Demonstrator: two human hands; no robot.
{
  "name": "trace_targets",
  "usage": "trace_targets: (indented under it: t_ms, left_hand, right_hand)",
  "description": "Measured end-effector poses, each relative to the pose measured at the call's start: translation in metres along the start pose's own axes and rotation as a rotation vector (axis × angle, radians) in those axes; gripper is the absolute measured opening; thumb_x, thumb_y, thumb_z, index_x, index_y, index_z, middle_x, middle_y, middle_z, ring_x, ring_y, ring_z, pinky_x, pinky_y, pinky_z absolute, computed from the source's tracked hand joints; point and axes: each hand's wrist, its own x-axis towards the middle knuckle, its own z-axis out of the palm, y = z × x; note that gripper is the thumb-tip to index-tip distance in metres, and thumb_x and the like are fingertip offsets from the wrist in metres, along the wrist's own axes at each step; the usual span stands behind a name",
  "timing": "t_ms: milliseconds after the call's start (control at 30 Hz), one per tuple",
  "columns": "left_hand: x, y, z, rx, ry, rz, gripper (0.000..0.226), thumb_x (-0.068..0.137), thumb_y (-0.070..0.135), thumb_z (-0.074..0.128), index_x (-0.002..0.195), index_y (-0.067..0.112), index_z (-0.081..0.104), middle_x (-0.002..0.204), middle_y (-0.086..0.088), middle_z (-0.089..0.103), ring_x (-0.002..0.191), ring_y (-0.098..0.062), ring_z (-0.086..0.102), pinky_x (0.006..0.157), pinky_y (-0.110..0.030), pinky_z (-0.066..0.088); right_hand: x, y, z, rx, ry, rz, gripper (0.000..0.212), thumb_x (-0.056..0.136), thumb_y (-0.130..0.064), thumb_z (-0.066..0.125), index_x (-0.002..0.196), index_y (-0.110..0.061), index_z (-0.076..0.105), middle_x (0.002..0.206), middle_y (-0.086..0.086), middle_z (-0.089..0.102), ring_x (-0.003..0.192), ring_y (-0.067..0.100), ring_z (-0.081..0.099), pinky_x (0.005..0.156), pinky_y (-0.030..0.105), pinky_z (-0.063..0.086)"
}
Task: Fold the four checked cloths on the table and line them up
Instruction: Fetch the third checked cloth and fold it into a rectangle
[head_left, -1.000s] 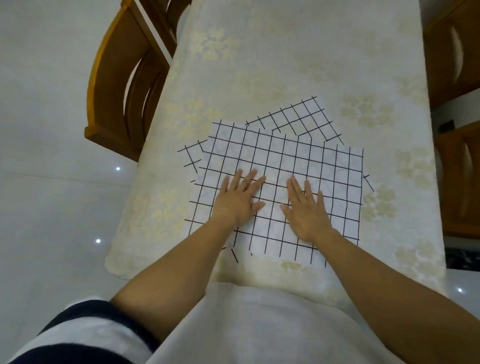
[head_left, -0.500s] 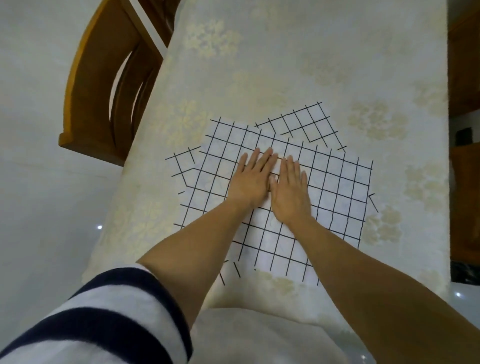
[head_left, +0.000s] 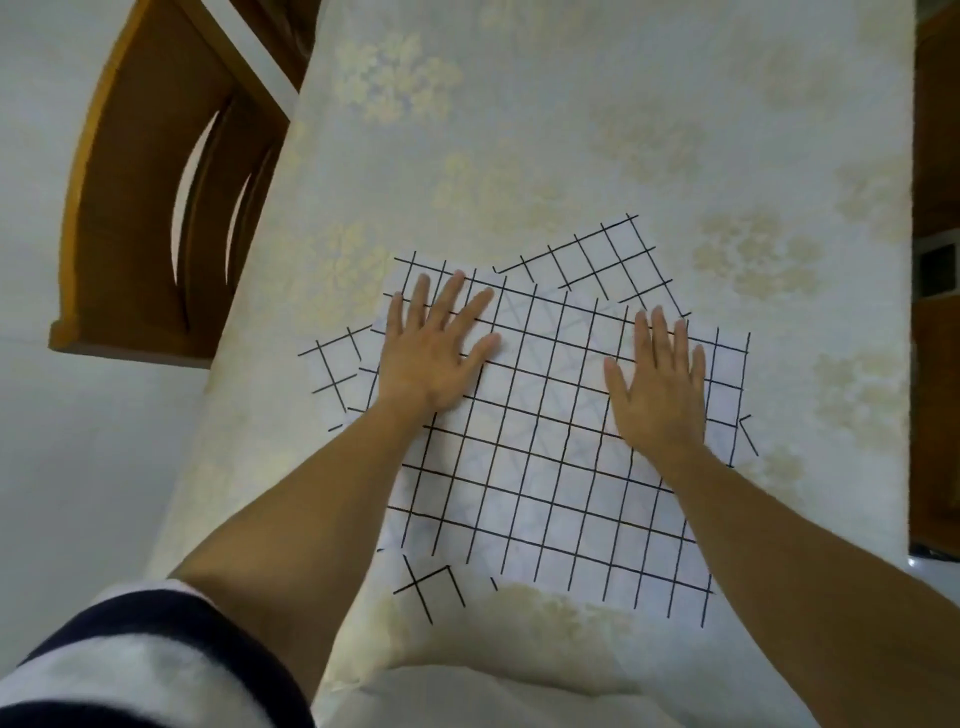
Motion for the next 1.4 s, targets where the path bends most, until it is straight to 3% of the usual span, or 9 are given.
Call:
trace_targets:
  t_ms: [200, 300, 400, 733, 900, 1000, 1200, 1300, 1400]
  left_hand:
    - [0.005, 0.004, -0.011, 0.157, -0.103, -0.004, 0.066, 0.100, 0.067, 0.002, 0.156, 0.039, -0.019, 0.164, 0.003, -0.027, 0.150, -0.032, -0.025, 0.121, -0.056, -0.013]
    - [-0.019, 0.049, -0.013, 0.085, 0.123, 0.063, 0.063, 0.106, 0.038, 0.030, 0.161, 0.019, 0.007, 0.169, -0.006, -0.005, 0.155, -0.032, -0.007, 0.124, -0.054, -0.002]
    - [-0.069, 0.080, 0.013, -0.054, 0.110, 0.197, 0.067, 0.101, 0.032, 0.048, 0.160, 0.015, 0.021, 0.167, -0.004, 0.018, 0.155, -0.028, 0.011, 0.126, -0.048, 0.008]
    - [-0.145, -0.029, 0.038, 0.068, 0.044, -0.006, 0.061, 0.102, 0.063, 0.006, 0.155, 0.044, -0.017, 0.165, 0.014, -0.021, 0.152, -0.017, -0.021, 0.125, -0.046, -0.006]
    - [-0.146, -0.024, 0.029, 0.093, 0.070, -0.034, 0.065, 0.105, 0.050, 0.020, 0.161, 0.027, -0.006, 0.167, 0.001, -0.014, 0.154, -0.029, -0.013, 0.125, -0.051, -0.002]
    - [-0.161, 0.026, 0.035, 0.025, 0.126, 0.154, 0.063, 0.105, 0.036, 0.029, 0.162, 0.019, 0.006, 0.169, -0.004, -0.002, 0.155, -0.031, -0.003, 0.125, -0.051, 0.007]
    - [-0.171, 0.051, 0.058, 0.093, -0.179, 0.315, 0.063, 0.104, 0.059, 0.010, 0.158, 0.037, -0.013, 0.164, 0.014, -0.022, 0.153, -0.019, -0.020, 0.124, -0.051, -0.007]
    - [-0.159, 0.051, 0.038, 0.114, -0.194, 0.305, 0.072, 0.099, 0.065, 0.035, 0.159, 0.040, 0.005, 0.168, 0.014, -0.002, 0.155, -0.018, -0.001, 0.123, -0.055, 0.004]
    - [-0.139, 0.066, 0.014, 0.066, -0.073, 0.301, 0.070, 0.090, 0.058, 0.062, 0.149, 0.030, 0.037, 0.157, 0.005, 0.037, 0.142, -0.022, 0.036, 0.122, -0.045, 0.018]
  right_hand:
    - [0.008, -0.002, -0.023, -0.073, -0.145, 0.069, 0.078, 0.099, -0.064, 0.008, 0.157, -0.016, -0.013, 0.165, 0.005, -0.018, 0.152, 0.024, -0.015, 0.124, 0.047, -0.003]
    - [-0.018, -0.065, -0.036, 0.058, 0.075, 0.001, 0.071, 0.103, -0.043, 0.032, 0.157, -0.004, 0.008, 0.165, 0.012, 0.008, 0.153, 0.024, 0.005, 0.125, 0.045, 0.007]
    - [-0.074, -0.112, -0.008, 0.138, 0.106, -0.084, 0.071, 0.096, -0.026, 0.048, 0.156, -0.003, 0.016, 0.165, 0.011, 0.013, 0.153, 0.024, 0.009, 0.125, 0.044, 0.010]
    - [-0.175, 0.004, 0.036, -0.056, -0.080, 0.060, 0.076, 0.096, -0.065, -0.008, 0.155, -0.019, -0.020, 0.164, -0.002, -0.023, 0.150, 0.020, -0.022, 0.124, 0.048, 0.000]
    - [-0.178, 0.012, 0.027, -0.062, -0.066, 0.113, 0.076, 0.098, -0.061, -0.005, 0.155, -0.012, -0.015, 0.164, 0.006, -0.019, 0.151, 0.024, -0.017, 0.124, 0.047, -0.001]
    - [-0.183, -0.040, 0.029, 0.024, 0.003, -0.005, 0.070, 0.103, -0.052, 0.009, 0.158, -0.011, -0.005, 0.165, 0.004, -0.010, 0.153, 0.024, -0.009, 0.125, 0.045, 0.001]
    - [-0.212, -0.064, 0.049, 0.007, -0.089, -0.167, 0.065, 0.103, -0.054, 0.008, 0.158, -0.023, -0.008, 0.165, -0.005, -0.015, 0.152, 0.019, -0.016, 0.124, 0.046, -0.001]
    - [-0.216, -0.013, 0.045, 0.006, -0.052, -0.104, 0.065, 0.104, -0.058, 0.017, 0.157, -0.032, -0.009, 0.165, -0.006, -0.014, 0.152, 0.020, -0.015, 0.124, 0.045, -0.001]
    - [-0.212, 0.028, 0.030, 0.186, 0.056, 0.145, 0.067, 0.101, -0.051, 0.042, 0.157, -0.020, 0.022, 0.165, 0.007, 0.016, 0.152, 0.028, 0.013, 0.123, 0.046, 0.014]
